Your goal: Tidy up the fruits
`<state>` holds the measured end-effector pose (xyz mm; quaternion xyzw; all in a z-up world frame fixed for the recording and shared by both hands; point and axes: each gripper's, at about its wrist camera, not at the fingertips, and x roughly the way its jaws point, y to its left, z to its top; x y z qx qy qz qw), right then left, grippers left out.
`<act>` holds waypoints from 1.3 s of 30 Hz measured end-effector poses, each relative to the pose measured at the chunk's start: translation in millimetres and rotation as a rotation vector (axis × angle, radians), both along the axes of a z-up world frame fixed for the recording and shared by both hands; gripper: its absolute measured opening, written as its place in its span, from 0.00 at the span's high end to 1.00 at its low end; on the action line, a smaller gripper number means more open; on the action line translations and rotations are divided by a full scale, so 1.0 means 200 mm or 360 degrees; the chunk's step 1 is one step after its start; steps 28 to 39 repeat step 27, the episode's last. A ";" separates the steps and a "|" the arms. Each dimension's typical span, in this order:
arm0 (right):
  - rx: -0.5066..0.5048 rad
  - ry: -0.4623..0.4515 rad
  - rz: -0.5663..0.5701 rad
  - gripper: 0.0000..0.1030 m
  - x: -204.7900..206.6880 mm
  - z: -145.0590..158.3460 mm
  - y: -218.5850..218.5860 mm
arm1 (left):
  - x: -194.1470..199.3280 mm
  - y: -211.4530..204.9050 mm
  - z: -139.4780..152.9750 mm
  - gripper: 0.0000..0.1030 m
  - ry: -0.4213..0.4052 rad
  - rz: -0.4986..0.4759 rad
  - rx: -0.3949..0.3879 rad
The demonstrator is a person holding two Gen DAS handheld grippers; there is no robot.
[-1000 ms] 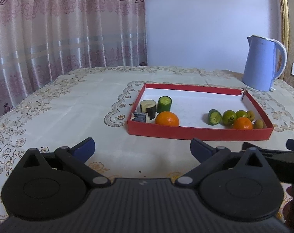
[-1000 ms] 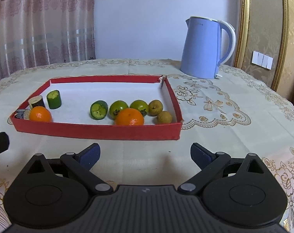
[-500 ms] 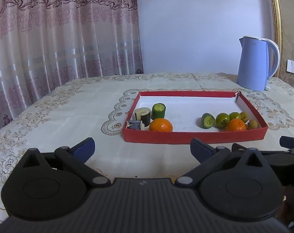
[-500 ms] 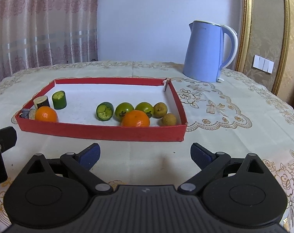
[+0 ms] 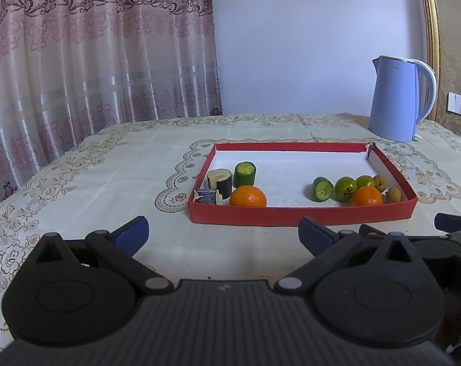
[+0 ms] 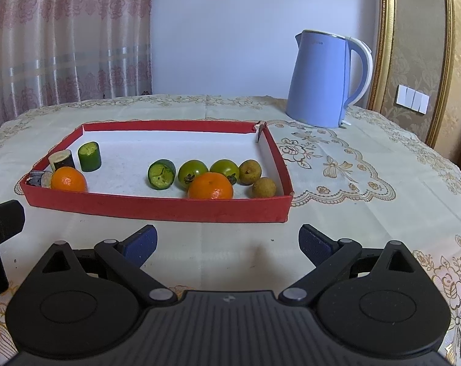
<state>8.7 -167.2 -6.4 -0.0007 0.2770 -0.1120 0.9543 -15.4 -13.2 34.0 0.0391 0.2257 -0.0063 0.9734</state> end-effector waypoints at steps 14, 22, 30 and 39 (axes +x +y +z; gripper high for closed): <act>-0.0005 0.0011 0.0012 0.03 0.02 -0.01 0.01 | 0.00 -0.02 -0.01 0.00 -0.0033 -0.0008 0.0042; -0.0004 0.0011 0.0017 0.03 0.02 -0.01 0.01 | 0.00 -0.02 -0.02 0.00 -0.0036 -0.0012 0.0059; 0.0000 0.0020 0.0024 0.03 0.03 -0.01 0.01 | 0.00 -0.02 -0.02 0.00 -0.0054 -0.0009 0.0072; 0.0000 0.0020 0.0024 0.03 0.03 -0.01 0.01 | 0.00 -0.02 -0.02 0.00 -0.0054 -0.0009 0.0072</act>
